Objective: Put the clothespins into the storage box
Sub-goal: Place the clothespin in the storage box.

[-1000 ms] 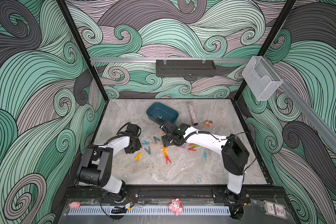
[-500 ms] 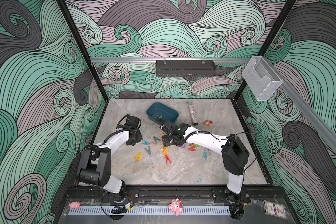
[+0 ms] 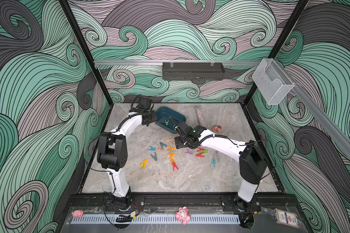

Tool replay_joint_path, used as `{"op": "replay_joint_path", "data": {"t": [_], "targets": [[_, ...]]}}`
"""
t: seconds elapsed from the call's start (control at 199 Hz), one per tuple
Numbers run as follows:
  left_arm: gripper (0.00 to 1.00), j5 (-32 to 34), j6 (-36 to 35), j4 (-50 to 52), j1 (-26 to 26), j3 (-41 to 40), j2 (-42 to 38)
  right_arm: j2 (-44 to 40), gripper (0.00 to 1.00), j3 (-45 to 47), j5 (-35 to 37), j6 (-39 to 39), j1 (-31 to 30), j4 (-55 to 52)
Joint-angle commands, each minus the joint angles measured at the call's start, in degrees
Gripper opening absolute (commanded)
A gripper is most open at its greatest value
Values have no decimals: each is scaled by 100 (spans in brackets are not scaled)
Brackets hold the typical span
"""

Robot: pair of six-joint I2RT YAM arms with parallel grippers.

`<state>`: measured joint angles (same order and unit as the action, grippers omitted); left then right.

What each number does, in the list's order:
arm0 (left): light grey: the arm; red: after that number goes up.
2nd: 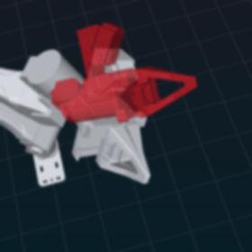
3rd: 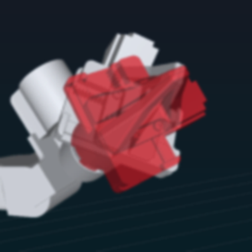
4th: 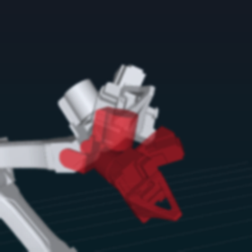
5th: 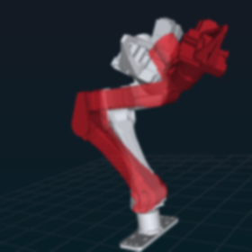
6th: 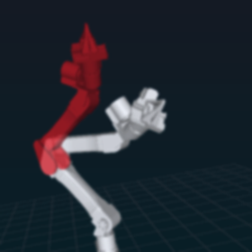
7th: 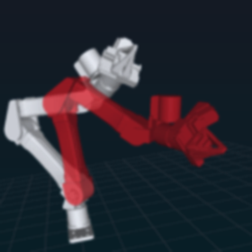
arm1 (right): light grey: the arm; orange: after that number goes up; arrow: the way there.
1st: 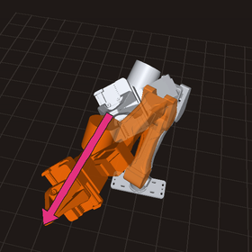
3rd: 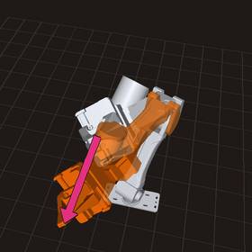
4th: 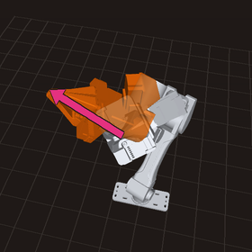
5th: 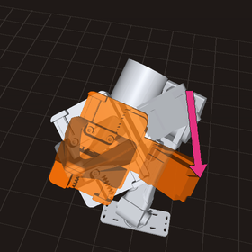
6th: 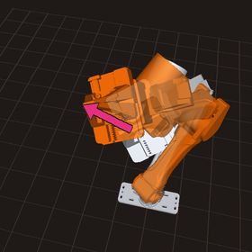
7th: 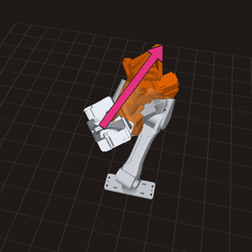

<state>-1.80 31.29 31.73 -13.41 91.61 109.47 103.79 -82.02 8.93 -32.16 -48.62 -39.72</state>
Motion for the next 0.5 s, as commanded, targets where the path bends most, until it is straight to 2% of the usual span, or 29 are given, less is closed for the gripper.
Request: {"op": "replay_joint_path", "data": {"t": [0.0,0.181,0.366,0.497], "targets": [[27,-159,-160,49,-139,667,418,-161,74,145,127,-167,12,-71],[28,-84,-461,93,-196,1252,957,-312,74,289,235,-180,11,-75],[31,99,-771,142,-249,1372,1150,-364,74,363,273,-194,11,-79],[42,128,-911,213,-293,1599,1238,-374,74,393,217,-220,11,-28]]}}
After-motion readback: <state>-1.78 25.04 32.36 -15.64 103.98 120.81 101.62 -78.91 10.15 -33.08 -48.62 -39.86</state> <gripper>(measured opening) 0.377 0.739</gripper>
